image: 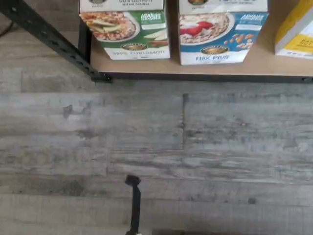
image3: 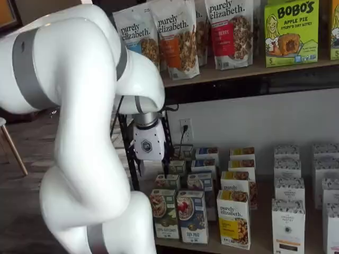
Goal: Pick up the blue and white box that is on the bottom shelf, the second box from the left
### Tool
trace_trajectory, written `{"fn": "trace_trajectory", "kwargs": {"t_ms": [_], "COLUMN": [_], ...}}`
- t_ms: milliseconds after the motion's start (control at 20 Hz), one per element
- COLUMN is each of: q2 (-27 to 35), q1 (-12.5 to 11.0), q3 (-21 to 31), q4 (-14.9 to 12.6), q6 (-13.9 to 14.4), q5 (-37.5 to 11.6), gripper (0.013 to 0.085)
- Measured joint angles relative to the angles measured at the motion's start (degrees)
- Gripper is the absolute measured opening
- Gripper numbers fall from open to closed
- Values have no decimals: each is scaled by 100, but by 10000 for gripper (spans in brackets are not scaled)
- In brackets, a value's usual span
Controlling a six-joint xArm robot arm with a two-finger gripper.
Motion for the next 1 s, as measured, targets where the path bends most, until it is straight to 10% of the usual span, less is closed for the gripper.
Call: {"fn": "trace_trajectory", "kwargs": {"t_ms": [1000], "q2": [1255], "q1": [33], "q3": [-154], "q4": [275], "q6": [-253], "q5": [-873], "gripper": [850]}}
